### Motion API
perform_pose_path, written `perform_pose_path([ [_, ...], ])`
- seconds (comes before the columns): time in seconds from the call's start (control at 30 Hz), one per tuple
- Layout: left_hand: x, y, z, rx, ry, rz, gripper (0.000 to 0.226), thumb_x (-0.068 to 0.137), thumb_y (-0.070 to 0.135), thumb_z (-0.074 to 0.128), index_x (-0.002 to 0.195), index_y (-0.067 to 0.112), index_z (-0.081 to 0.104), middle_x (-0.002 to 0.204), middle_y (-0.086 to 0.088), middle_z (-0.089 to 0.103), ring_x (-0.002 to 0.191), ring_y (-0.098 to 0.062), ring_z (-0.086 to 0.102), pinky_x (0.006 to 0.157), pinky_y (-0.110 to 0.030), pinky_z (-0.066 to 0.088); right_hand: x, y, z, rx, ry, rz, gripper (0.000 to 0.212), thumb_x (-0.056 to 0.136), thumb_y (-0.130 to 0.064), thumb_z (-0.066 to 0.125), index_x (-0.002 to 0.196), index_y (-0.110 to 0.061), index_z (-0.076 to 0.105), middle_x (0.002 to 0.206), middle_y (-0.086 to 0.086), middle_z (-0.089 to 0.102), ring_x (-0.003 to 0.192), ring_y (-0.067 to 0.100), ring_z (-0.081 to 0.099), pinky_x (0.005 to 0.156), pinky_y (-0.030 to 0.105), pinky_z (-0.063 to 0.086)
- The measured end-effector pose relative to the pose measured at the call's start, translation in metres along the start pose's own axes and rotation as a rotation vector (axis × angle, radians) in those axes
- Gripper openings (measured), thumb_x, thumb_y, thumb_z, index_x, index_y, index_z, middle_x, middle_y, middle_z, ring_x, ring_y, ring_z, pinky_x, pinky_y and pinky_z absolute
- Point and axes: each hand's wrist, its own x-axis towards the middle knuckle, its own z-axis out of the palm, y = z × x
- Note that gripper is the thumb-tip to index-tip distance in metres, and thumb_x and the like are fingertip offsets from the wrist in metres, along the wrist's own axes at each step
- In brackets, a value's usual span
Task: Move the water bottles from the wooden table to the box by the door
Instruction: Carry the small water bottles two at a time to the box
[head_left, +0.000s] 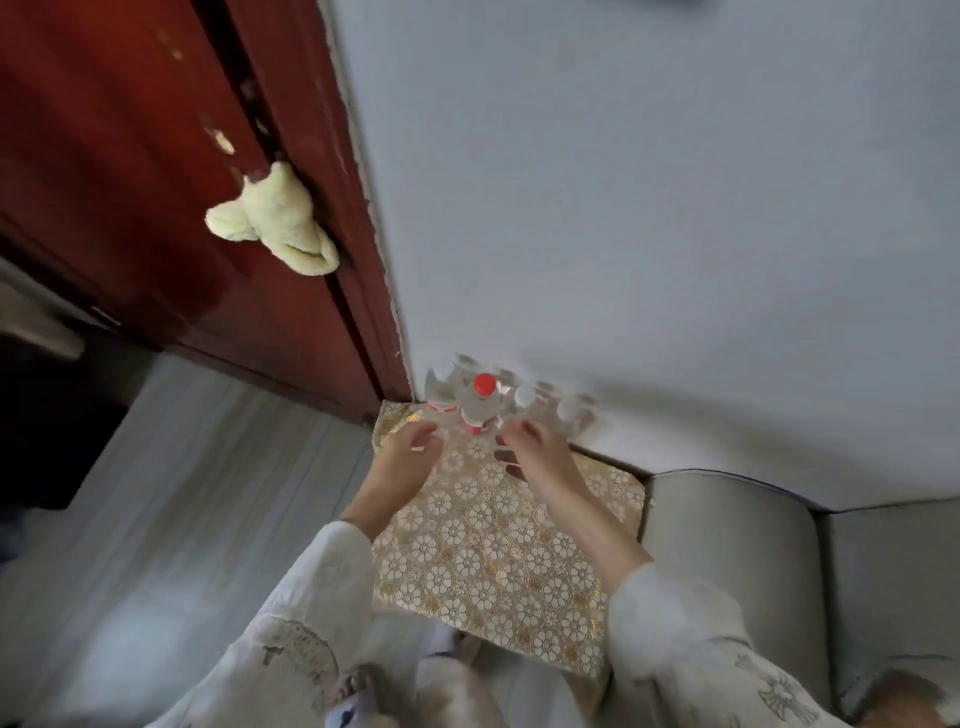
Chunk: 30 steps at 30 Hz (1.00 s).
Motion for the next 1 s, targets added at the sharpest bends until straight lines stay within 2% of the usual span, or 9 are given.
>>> perform_pose_path([
  [0.1,-0.061,-0.025,-0.057,-0.181,0.122,-0.066,0.02,0.093,0.02,0.048,0.109,0.017,0.059,0.099,-0.002,0.062,0.093,-0.019,0.058,0.081,-0.03,0.05,-0.044,-0.023,0.042,-0.198,-0.176,-0.127,0.03,0.092,-0.032,0.046,0.115,-0.014,0.054,0.103,-0.003,0.061,0.077,0.002,0.056,0.066,0.013,0.045],
  [0.17,-0.103,-0.043,-0.096,-0.296,0.232,-0.051,0.015,0.094,0.017,0.046,0.099,0.02,0.06,0.093,-0.002,0.061,0.088,-0.021,0.057,0.076,-0.032,0.049,-0.069,-0.038,0.076,-0.326,-0.301,-0.206,0.034,0.091,-0.035,0.046,0.12,-0.017,0.052,0.107,-0.008,0.059,0.083,-0.005,0.054,0.069,0.013,0.043],
  [0.3,-0.198,-0.091,-0.16,-0.476,0.511,-0.073,0.02,0.094,0.016,0.046,0.109,0.015,0.058,0.101,-0.004,0.065,0.09,-0.018,0.06,0.084,-0.036,0.049,-0.124,-0.067,0.155,-0.408,-0.493,-0.292,0.029,0.092,-0.026,0.047,0.117,-0.014,0.053,0.112,0.005,0.064,0.094,0.012,0.063,0.09,0.033,0.049],
  [0.43,-0.313,-0.148,-0.192,-0.62,0.757,-0.099,0.019,0.094,0.014,0.046,0.107,0.012,0.058,0.098,-0.007,0.065,0.087,-0.021,0.06,0.078,-0.027,0.048,-0.202,-0.067,0.248,-0.436,-0.671,-0.379,0.025,0.092,-0.016,0.047,0.115,-0.006,0.054,0.112,0.017,0.064,0.101,0.03,0.063,0.086,0.039,0.048],
  [0.53,-0.407,-0.195,-0.204,-0.697,0.927,-0.126,0.019,0.094,0.011,0.043,0.106,0.008,0.058,0.098,-0.01,0.064,0.084,-0.022,0.06,0.074,-0.028,0.046,-0.271,-0.049,0.318,-0.463,-0.832,-0.41,0.026,0.092,-0.011,0.046,0.115,-0.002,0.053,0.113,0.021,0.063,0.098,0.033,0.063,0.072,0.028,0.045],
  [0.63,-0.505,-0.24,-0.208,-0.743,1.116,-0.154,0.021,0.094,0.013,0.044,0.108,0.008,0.058,0.096,-0.009,0.066,0.083,-0.018,0.062,0.075,-0.029,0.046,-0.347,-0.025,0.385,-0.499,-1.037,-0.438,0.025,0.093,-0.01,0.045,0.115,-0.002,0.052,0.11,0.019,0.063,0.091,0.025,0.06,0.069,0.023,0.045],
  [0.77,-0.631,-0.294,-0.194,-0.807,1.402,-0.239,0.018,0.094,0.014,0.044,0.103,0.015,0.06,0.09,-0.001,0.068,0.079,-0.011,0.064,0.073,-0.024,0.049,-0.454,0.014,0.465,-0.584,-1.307,-0.488,0.021,0.093,-0.013,0.045,0.111,-0.007,0.055,0.098,0.009,0.064,0.088,0.021,0.061,0.072,0.025,0.048],
  [0.87,-0.711,-0.329,-0.175,-0.861,1.632,-0.312,0.018,0.094,0.013,0.044,0.097,0.021,0.06,0.092,-0.002,0.067,0.082,-0.014,0.063,0.077,-0.029,0.049,-0.528,0.049,0.513,-0.665,-1.497,-0.542,0.019,0.092,-0.017,0.047,0.108,-0.012,0.057,0.091,0.0,0.067,0.083,0.016,0.064,0.081,0.035,0.05],
  [1.0,-0.791,-0.369,-0.151,-0.933,1.876,-0.378,0.018,0.094,0.011,0.042,0.099,0.017,0.059,0.089,-0.001,0.066,0.079,-0.012,0.063,0.073,-0.025,0.049,-0.613,0.098,0.567,-0.746,-1.714,-0.596,0.015,0.092,-0.022,0.049,0.103,-0.02,0.059,0.089,-0.004,0.07,0.08,0.01,0.067,0.079,0.032,0.053],
])
